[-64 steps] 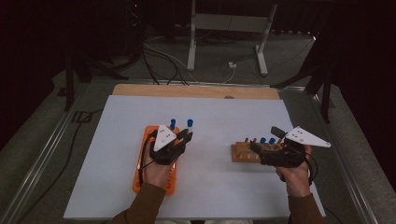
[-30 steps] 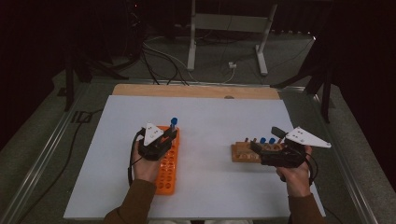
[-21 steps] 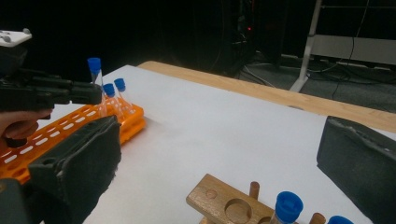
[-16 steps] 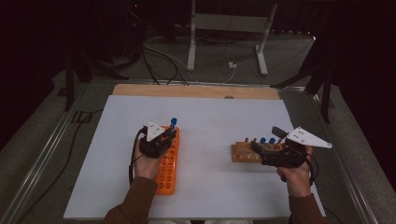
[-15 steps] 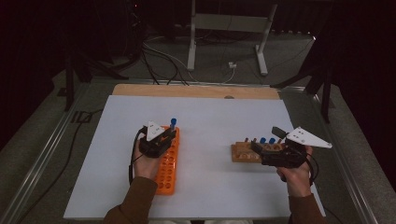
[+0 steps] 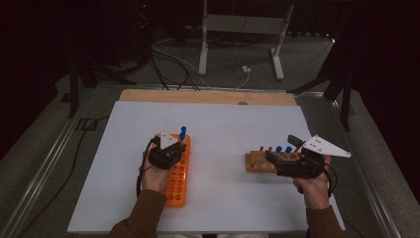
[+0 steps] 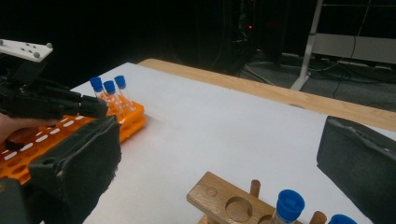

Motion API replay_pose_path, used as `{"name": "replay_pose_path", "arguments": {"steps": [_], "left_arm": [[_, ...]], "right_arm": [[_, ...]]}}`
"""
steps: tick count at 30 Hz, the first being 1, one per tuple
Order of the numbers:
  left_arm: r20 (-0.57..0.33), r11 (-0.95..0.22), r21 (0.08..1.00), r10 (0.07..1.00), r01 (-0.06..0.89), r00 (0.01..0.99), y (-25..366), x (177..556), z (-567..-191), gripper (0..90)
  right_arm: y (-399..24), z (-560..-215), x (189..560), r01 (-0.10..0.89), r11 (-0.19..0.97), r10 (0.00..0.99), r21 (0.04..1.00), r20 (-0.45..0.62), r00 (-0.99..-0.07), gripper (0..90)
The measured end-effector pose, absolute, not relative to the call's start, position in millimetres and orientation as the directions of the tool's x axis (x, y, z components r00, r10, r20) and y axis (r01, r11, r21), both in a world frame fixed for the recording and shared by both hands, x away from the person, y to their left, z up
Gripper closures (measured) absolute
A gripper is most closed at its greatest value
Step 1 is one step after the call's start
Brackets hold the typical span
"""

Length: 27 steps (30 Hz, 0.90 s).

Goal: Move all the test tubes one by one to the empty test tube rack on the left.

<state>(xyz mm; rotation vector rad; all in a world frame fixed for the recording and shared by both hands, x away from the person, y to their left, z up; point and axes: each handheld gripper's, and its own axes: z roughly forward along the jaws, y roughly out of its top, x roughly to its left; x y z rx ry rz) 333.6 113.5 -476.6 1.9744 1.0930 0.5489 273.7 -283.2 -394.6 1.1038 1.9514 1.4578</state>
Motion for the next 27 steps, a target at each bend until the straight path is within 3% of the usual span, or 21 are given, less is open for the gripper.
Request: {"name": "replay_pose_path", "arguments": {"steps": [13, 27], "left_arm": [[0.020, -0.368, 0.745, 0.846, 0.556, 0.533, 105.9, 337.7, -479.1, 78.6], [-0.032, -0.318, 0.757, 0.855, 0.571, 0.518, 111.5, 336.7, -477.9, 74.1]], "right_arm": [[-283.3, -394.9, 273.6, 0.326, 0.116, 0.815, 0.938, 0.098, -0.571, 0.0], [-286.4, -393.8, 273.9, 0.323, 0.110, 0.819, 0.940, 0.099, -0.566, 0.0]]}}
